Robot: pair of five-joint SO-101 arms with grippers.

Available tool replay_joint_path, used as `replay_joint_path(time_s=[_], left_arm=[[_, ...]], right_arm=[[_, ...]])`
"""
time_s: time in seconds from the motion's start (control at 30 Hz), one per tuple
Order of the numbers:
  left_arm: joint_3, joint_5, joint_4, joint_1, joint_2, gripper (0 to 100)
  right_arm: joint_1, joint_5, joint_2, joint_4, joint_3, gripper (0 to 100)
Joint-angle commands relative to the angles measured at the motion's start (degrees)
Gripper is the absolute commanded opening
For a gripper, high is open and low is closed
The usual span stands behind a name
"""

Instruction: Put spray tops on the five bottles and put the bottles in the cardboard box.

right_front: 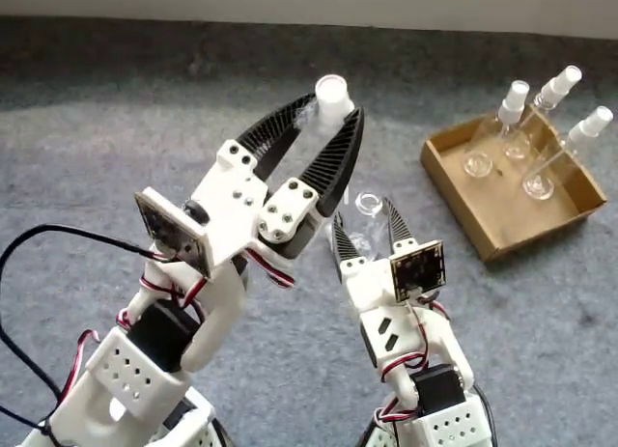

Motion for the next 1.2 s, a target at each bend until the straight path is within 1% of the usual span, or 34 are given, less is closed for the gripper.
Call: replay_joint_path(time_s=[0.0, 0.17, 0.5, 0.77, 0.93, 1.17], left_arm=[[0.66, -0.35, -7.12, 2.68, -1.01, 0], [0.66, -0.44, -7.74, 3.91, -0.92, 0], [4.88, -0.44, -7.82, 3.91, -0.92, 0], [5.58, -0.44, -7.91, 3.91, -0.92, 0], [5.85, -0.44, -12.66, 3.82, -0.92, 0], [8.40, -0.44, -13.01, 3.82, -0.92, 0]], right_arm=[[0.92, 0.18, -0.22, -1.27, 6.81, 12.5], [0.84, 0.18, -0.66, 1.54, 6.81, 12.5], [0.84, 0.18, -0.75, 1.63, 6.81, 12.5], [0.84, 0.62, -0.75, 1.89, 6.81, 12.5], [0.92, 0.70, -0.75, 1.98, 6.81, 12.5], [0.92, 0.70, -0.75, 2.86, 6.81, 12.5]])
